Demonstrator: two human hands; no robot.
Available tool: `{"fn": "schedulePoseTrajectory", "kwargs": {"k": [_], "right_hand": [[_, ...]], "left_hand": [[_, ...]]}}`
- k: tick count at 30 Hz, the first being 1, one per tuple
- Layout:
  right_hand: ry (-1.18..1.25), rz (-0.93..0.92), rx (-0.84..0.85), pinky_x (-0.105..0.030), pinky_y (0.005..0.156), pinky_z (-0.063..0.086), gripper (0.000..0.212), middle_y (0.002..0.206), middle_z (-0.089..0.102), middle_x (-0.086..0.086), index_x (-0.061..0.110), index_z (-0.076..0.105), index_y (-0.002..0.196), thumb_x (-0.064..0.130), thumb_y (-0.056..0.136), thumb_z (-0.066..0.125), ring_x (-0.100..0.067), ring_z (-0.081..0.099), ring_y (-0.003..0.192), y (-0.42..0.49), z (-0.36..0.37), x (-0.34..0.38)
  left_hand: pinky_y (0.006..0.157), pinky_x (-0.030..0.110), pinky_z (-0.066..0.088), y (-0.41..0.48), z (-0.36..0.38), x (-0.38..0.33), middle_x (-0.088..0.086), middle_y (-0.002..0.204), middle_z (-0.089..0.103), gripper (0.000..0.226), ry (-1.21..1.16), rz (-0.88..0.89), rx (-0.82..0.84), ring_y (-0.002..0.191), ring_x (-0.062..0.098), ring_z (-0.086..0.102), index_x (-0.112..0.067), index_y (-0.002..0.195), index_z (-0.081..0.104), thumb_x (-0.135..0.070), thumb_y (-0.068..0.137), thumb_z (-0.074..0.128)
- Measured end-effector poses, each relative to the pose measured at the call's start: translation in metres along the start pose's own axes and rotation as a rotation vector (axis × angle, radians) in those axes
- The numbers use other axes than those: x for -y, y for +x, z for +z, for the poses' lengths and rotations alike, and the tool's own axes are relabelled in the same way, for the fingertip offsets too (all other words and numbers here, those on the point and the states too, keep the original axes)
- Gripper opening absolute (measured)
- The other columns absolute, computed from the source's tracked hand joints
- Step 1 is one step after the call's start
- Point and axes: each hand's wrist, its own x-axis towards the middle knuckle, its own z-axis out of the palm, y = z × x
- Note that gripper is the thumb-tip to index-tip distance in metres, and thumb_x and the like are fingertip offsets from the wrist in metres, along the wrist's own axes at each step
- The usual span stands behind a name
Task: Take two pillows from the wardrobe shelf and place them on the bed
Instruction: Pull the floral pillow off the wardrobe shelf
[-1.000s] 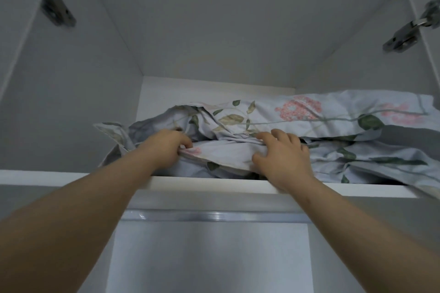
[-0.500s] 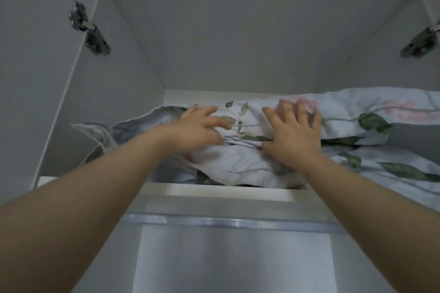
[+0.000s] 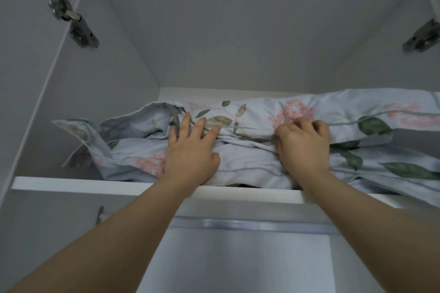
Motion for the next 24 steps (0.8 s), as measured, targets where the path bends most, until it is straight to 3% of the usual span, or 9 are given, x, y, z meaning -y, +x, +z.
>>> {"fn": "schedulePoseTrajectory", "kwargs": {"k": [4,7,9,13,15,17,20,22,24], "right_hand": [[0.14,-0.006,0.015,-0.033,0.075,0.026,0.011,0.054,0.066,-0.012,0.01,0.064,0.068,0.013,0.075,0.057,-0.031,0.063,0.055,-0.005,-0.003,-0.003],[0.233,0.023,0.162,-0.035,0.083,0.027,0.021,0.078,0.07,-0.021,0.007,0.062,0.088,0.021,0.092,0.047,-0.036,0.062,0.08,-0.013,-0.018,-0.007],[0.347,0.016,0.188,-0.035,0.084,0.029,0.02,0.09,0.069,-0.022,0.011,0.054,0.087,0.023,0.095,0.041,-0.038,0.059,0.091,-0.021,-0.03,-0.011],[0.534,0.053,0.238,-0.031,0.069,0.022,0.025,0.082,0.065,-0.022,0.016,0.038,0.073,0.023,0.096,0.04,-0.039,0.057,0.088,-0.037,-0.051,-0.023],[0.596,0.076,0.268,-0.029,0.067,0.024,0.037,0.063,0.053,-0.011,0.023,0.032,0.06,0.025,0.095,0.044,-0.039,0.058,0.083,-0.044,-0.059,-0.028],[0.62,0.095,0.304,-0.029,0.064,0.023,0.044,0.058,0.044,-0.001,0.025,0.027,0.054,0.026,0.093,0.048,-0.037,0.059,0.08,-0.05,-0.065,-0.03],[0.643,0.167,0.308,-0.033,0.066,0.026,0.044,0.064,0.056,-0.011,0.022,0.028,0.053,0.027,0.092,0.049,-0.036,0.06,0.083,-0.056,-0.062,-0.027],[0.596,0.222,0.291,-0.036,0.077,0.036,0.04,0.08,0.067,-0.021,0.019,0.031,0.056,0.027,0.092,0.047,-0.037,0.061,0.088,-0.058,-0.055,-0.019],[0.546,0.248,0.259,-0.037,0.082,0.037,0.035,0.085,0.069,-0.021,0.018,0.033,0.059,0.029,0.091,0.042,-0.037,0.061,0.088,-0.059,-0.048,-0.012]], "left_hand": [[0.117,0.048,0.005,-0.002,-0.005,0.006,0.0,0.158,0.009,0.066,-0.056,-0.085,-0.09,0.146,0.027,-0.003,-0.034,0.143,0.017,-0.037,0.084,0.047],[0.116,0.049,0.005,-0.004,-0.008,0.003,0.001,0.158,0.008,0.072,-0.029,-0.04,-0.171,0.146,0.028,-0.004,-0.032,0.144,0.016,-0.035,0.083,0.052],[0.116,0.051,0.005,-0.005,-0.01,0.0,0.001,0.158,0.007,0.074,0.002,0.019,-0.187,0.146,0.027,-0.004,-0.032,0.145,0.015,-0.036,0.083,0.054],[0.111,0.059,0.013,-0.008,-0.013,-0.003,0.003,0.157,0.016,0.077,0.042,0.034,-0.198,0.146,0.028,0.006,-0.029,0.145,0.019,-0.041,0.08,0.059],[0.107,0.064,0.018,-0.009,-0.014,-0.002,0.005,0.151,0.033,0.072,0.072,0.041,-0.212,0.144,0.029,0.019,-0.028,0.141,0.032,-0.038,0.076,0.063],[0.101,0.064,0.025,-0.006,-0.012,0.0,0.004,0.136,0.053,0.053,0.08,0.089,-0.237,0.136,0.028,0.037,-0.027,0.127,0.051,-0.032,0.077,0.065],[0.099,0.049,0.024,0.0,-0.019,-0.001,-0.005,0.111,0.065,0.02,-0.087,0.005,-0.183,0.114,0.021,0.055,-0.027,0.103,0.061,-0.024,0.09,0.046],[0.098,0.044,0.024,0.003,-0.026,-0.003,-0.001,0.102,0.067,0.024,-0.143,-0.074,-0.121,0.101,0.024,0.058,-0.023,0.095,0.059,-0.022,0.094,0.035],[0.096,0.04,0.026,0.004,-0.034,-0.007,0.004,0.103,0.069,0.027,-0.175,-0.109,-0.132,0.101,0.027,0.059,-0.021,0.1,0.06,-0.023,0.096,0.034]]}}
